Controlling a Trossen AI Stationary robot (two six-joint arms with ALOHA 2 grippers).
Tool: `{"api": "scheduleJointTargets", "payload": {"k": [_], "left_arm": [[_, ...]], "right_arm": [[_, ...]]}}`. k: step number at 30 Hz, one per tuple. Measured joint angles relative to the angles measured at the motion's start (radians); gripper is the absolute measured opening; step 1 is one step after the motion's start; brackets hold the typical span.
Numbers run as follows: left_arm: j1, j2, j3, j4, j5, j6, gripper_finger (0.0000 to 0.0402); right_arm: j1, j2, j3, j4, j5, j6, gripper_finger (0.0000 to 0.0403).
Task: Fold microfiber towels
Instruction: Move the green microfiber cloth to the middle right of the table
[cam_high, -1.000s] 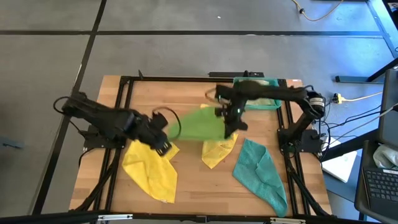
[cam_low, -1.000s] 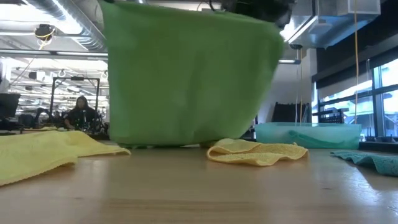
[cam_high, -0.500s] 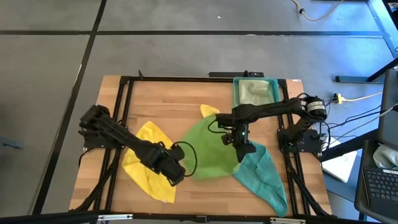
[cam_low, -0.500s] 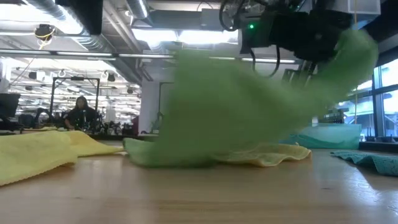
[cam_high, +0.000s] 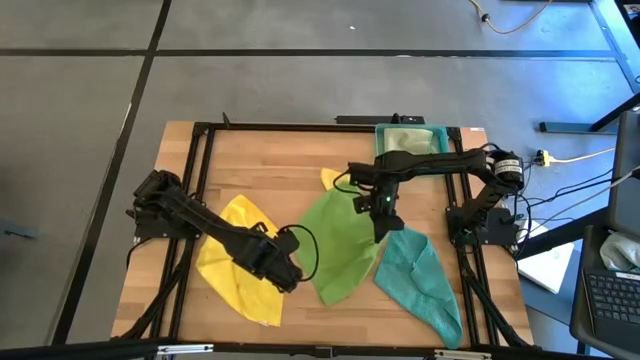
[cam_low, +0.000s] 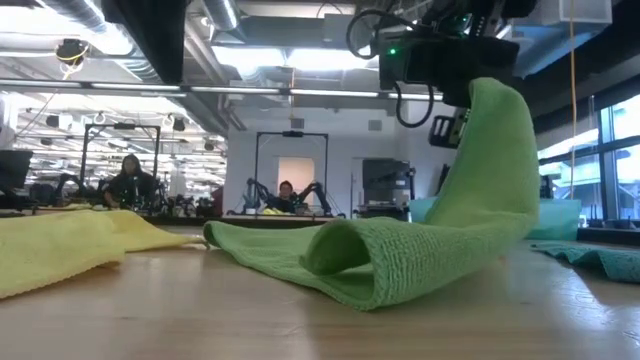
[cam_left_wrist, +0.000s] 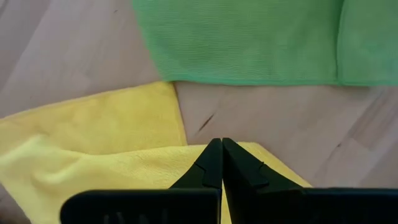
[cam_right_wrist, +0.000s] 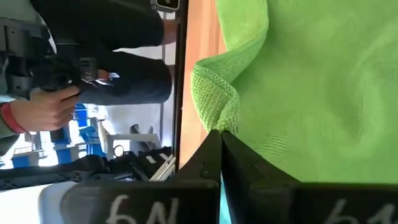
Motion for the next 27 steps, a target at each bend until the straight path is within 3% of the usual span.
{"api": "scheduleJointTargets", "payload": {"k": [9,19,23,25,27], "left_arm": [[-0.01,-0.002,-0.019,-0.123,0.008,0.001,0.0],[-0.066,-0.045,-0.156,0.0,0.185,-0.034,0.0],[-0.087,-0.05,-0.158,-0.001,0.195,-0.093,0.0],[-0.101,-0.055,-0.158,-0.004,0.191,-0.115,0.0],[-0.11,-0.056,-0.158,-0.012,0.192,-0.131,0.0]], "right_arm": [[0.01,-0.001,-0.003,-0.059,0.013,0.021,0.0031],[0.011,-0.001,-0.005,-0.07,0.143,0.05,0.0111],[0.012,-0.001,-0.005,0.002,0.225,0.082,0.0116],[0.015,-0.001,-0.005,0.102,0.251,0.133,0.0114],[0.032,-0.001,-0.005,0.232,0.351,0.212,0.0111]]}}
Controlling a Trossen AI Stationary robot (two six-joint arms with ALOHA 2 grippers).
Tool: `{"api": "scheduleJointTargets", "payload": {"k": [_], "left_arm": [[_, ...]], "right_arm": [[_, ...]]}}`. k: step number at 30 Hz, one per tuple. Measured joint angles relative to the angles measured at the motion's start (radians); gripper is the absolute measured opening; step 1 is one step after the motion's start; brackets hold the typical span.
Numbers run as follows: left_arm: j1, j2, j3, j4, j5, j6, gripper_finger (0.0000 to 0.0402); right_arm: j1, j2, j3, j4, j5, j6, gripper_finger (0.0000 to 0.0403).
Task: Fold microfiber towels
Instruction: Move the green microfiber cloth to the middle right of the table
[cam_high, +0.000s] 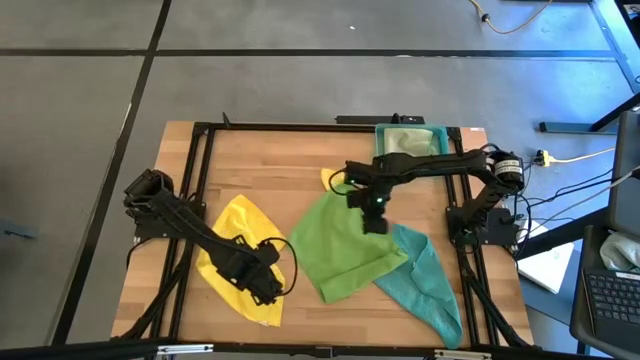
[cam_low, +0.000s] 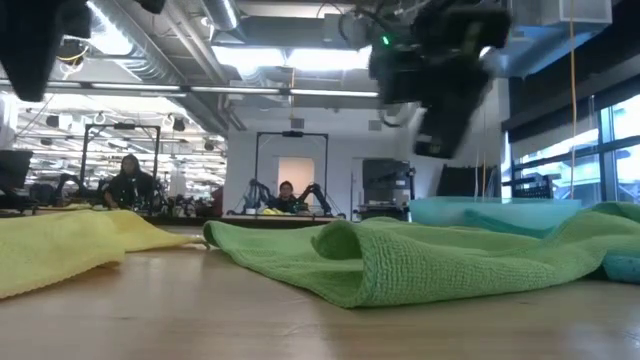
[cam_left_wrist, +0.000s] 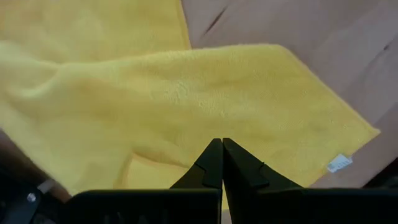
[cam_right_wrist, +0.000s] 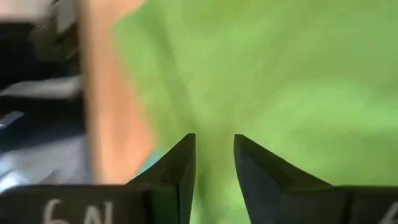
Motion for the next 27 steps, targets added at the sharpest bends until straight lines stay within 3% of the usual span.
{"api": "scheduleJointTargets", "payload": {"k": [4,7,12,17,20,24,27], "left_arm": [[-0.016,-0.011,0.0,-0.011,0.018,-0.028,0.0],[-0.033,-0.043,0.0,0.005,0.019,-0.099,0.0],[-0.055,-0.128,0.0,-0.001,-0.002,-0.213,0.0],[-0.059,-0.222,0.0,-0.008,-0.098,-0.273,0.0],[-0.052,-0.269,0.0,-0.009,-0.098,-0.276,0.0],[-0.054,-0.311,0.0,-0.027,-0.107,-0.286,0.0],[-0.053,-0.328,0.0,-0.077,-0.133,-0.29,0.0]], "right_arm": [[0.057,0.011,0.0,0.196,0.306,0.144,0.0106],[0.08,0.05,0.0,0.197,0.39,0.218,0.0107],[0.093,0.164,0.0,0.093,0.336,0.275,0.011],[0.089,0.272,0.007,0.119,0.27,0.197,0.011],[0.071,0.306,0.014,0.073,0.231,0.12,0.011],[0.073,0.33,0.005,-0.13,0.118,-0.023,0.011],[0.084,0.341,-0.018,-0.343,0.162,-0.185,0.0107]]}}
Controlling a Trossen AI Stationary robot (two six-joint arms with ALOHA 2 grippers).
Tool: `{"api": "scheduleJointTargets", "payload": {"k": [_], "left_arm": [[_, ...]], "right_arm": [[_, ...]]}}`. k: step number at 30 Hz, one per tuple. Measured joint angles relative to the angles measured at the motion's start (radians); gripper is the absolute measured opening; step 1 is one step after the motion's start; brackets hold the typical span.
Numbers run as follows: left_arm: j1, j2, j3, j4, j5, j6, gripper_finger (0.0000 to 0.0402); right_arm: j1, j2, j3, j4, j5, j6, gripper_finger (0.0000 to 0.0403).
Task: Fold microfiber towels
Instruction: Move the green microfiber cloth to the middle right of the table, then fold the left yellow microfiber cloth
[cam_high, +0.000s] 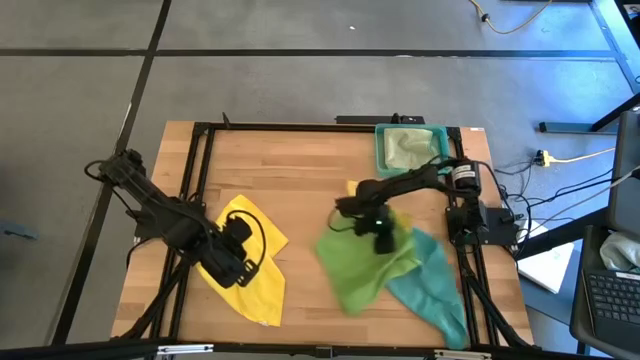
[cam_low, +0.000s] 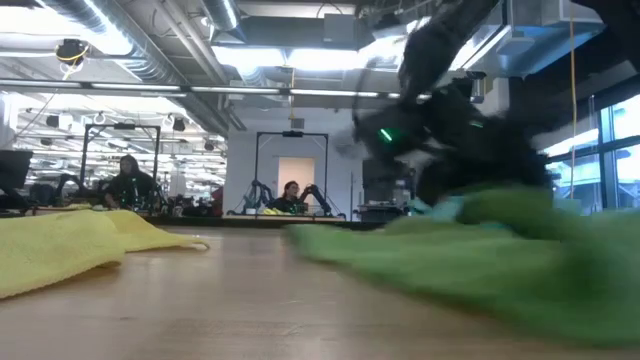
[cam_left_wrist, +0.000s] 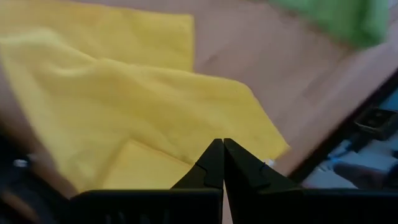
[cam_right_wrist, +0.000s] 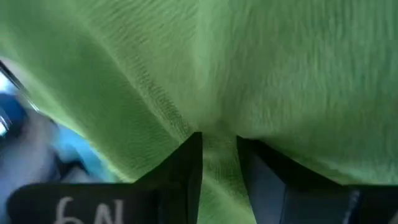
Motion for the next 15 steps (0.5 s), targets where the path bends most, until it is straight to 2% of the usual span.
{"api": "scheduleJointTargets", "payload": {"k": [3,8,11,13,15], "left_arm": [[0.006,-0.003,0.0,-0.063,-0.053,0.0,0.0],[0.025,-0.003,0.0,-0.096,-0.064,0.001,0.0],[0.029,-0.003,0.0,-0.049,-0.04,0.065,0.0],[0.029,-0.003,0.0,-0.025,0.0,0.13,0.0],[0.028,-0.003,0.0,-0.013,0.036,0.177,0.0]], "right_arm": [[0.0,0.001,-0.092,-0.156,0.143,-0.097,0.01],[-0.023,-0.053,-0.291,-0.165,0.295,0.037,0.0096],[-0.037,-0.13,-0.316,-0.151,0.255,0.068,0.0095],[-0.039,-0.203,-0.283,-0.148,0.194,0.076,0.0095],[-0.047,-0.28,-0.242,-0.116,0.179,0.134,0.0095]]}}
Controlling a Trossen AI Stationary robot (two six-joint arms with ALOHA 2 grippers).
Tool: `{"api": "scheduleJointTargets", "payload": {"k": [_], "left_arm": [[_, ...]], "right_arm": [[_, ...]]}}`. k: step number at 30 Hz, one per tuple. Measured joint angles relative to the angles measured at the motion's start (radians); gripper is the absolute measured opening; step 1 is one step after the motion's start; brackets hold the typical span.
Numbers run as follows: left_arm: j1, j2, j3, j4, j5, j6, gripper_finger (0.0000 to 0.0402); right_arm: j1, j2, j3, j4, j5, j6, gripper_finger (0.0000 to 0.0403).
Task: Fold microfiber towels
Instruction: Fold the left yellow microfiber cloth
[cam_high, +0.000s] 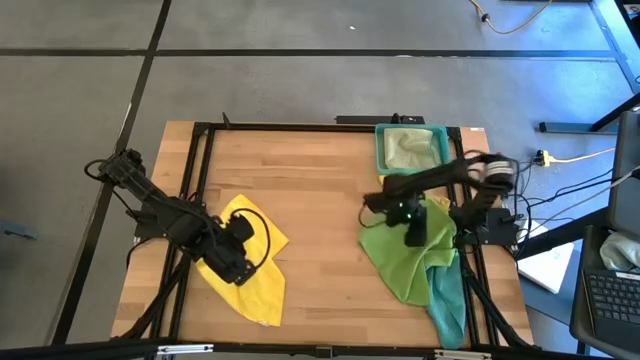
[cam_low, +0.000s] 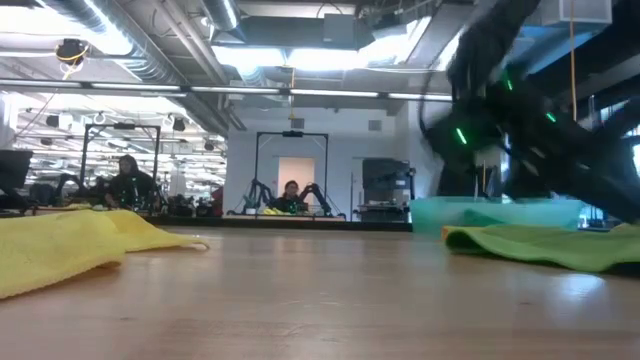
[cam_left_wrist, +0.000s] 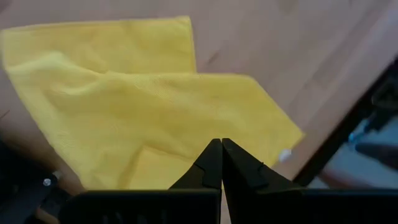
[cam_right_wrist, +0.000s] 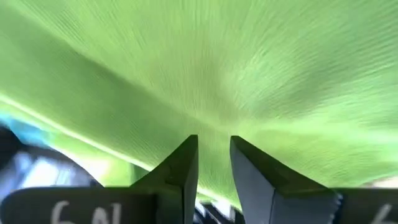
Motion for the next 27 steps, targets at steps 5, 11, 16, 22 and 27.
{"api": "scheduleJointTargets", "payload": {"k": [5,11,16,22,27], "left_arm": [[-0.007,0.0,0.0,0.004,0.038,0.049,0.0],[-0.074,0.006,0.0,0.165,0.065,0.271,0.0001],[-0.148,0.066,0.0,0.211,0.102,0.459,0.0031],[-0.205,0.171,-0.068,0.235,0.203,0.566,0.0104],[-0.16,0.256,-0.173,0.435,0.27,0.557,0.0138]], "right_arm": [[-0.004,-0.172,0.091,0.041,-0.003,0.079,0.0095],[-0.002,-0.332,0.163,0.269,-0.201,0.135,0.0095],[0.041,-0.41,0.165,0.546,-0.269,0.289,0.0095],[0.127,-0.435,0.165,0.718,-0.32,0.42,0.0095],[0.205,-0.435,0.165,0.783,-0.322,0.492,0.0095]]}}
